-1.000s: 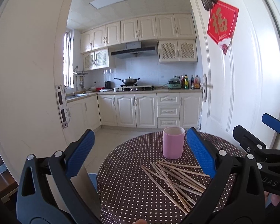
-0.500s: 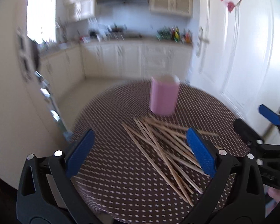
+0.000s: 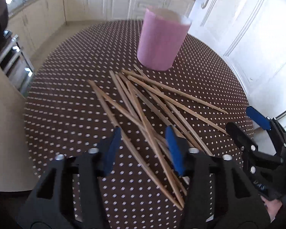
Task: Organize utensils
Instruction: 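Lower both grippers toward the pile of wooden chopsticks, then close the left gripper on one wooden chopstick while the right gripper approaches the pile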
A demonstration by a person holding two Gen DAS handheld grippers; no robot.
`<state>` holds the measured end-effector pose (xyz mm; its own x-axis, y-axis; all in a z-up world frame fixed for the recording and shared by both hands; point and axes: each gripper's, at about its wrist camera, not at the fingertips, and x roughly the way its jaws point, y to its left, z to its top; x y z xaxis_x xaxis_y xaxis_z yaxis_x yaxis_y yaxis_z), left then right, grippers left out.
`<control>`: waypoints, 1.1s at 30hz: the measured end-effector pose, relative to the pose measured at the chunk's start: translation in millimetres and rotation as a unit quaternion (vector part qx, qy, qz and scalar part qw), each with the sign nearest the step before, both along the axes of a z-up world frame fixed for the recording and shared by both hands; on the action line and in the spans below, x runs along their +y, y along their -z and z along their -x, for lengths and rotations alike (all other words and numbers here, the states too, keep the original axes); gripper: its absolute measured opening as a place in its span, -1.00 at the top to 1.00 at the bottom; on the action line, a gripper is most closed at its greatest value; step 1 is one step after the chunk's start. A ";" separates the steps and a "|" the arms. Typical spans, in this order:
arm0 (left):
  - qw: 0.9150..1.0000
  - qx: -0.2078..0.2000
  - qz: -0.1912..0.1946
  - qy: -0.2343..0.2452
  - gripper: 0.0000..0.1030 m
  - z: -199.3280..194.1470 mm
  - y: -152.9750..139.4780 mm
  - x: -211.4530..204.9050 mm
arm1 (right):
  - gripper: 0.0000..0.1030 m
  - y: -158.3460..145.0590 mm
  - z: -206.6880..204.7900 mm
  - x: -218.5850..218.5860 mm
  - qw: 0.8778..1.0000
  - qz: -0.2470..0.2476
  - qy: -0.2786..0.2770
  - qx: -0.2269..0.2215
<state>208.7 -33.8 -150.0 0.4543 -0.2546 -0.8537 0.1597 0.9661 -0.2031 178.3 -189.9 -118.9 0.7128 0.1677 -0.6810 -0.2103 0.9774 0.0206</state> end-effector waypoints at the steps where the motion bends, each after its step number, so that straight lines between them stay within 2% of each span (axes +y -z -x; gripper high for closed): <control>1: 1.000 0.006 -0.004 -0.001 0.20 -4.6 3.2 -2.1 | -0.35 -0.2 -1.6 0.1 1.000 -0.004 -0.006 0.007; 3: 1.000 0.014 -0.022 0.003 0.31 -11.3 8.6 -6.3 | -0.29 1.1 -7.7 0.4 1.000 -0.009 -0.014 0.018; 5: 0.999 0.032 -0.026 0.007 0.33 -16.9 14.7 -11.2 | -0.28 0.8 -12.3 0.0 0.999 -0.011 -0.020 0.026; 8: 0.999 0.033 -0.038 0.009 0.35 -20.8 17.3 -16.4 | -0.27 1.8 -19.6 0.3 0.999 -0.009 -0.028 0.036; 12: 0.998 0.040 -0.047 0.008 0.50 -35.9 27.9 -19.8 | -0.28 1.7 -24.8 0.5 0.998 -0.012 -0.037 0.043; 17: 0.998 0.044 -0.037 0.008 0.71 -49.0 35.1 -23.1 | -0.28 0.9 -29.8 2.8 0.998 -0.015 -0.045 0.050; 22: 0.999 0.043 -0.015 0.002 0.81 -48.9 31.7 -9.0 | -0.28 0.1 -38.6 8.2 0.997 -0.016 -0.055 0.058; 27: 0.999 0.047 0.017 0.005 0.82 -50.9 26.6 9.6 | -0.28 2.6 -48.7 21.9 0.994 -0.010 -0.078 0.075; 33: 0.998 0.051 0.031 -0.002 0.82 -46.1 23.6 45.4 | -0.28 5.2 -56.8 39.3 0.990 -0.009 -0.105 0.093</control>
<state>254.8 11.6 -173.6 0.3669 -0.3069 -0.8782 0.1308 0.9517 -0.2780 235.1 -150.6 -124.1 0.5233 0.3125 -0.7928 -0.4003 0.9114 0.0951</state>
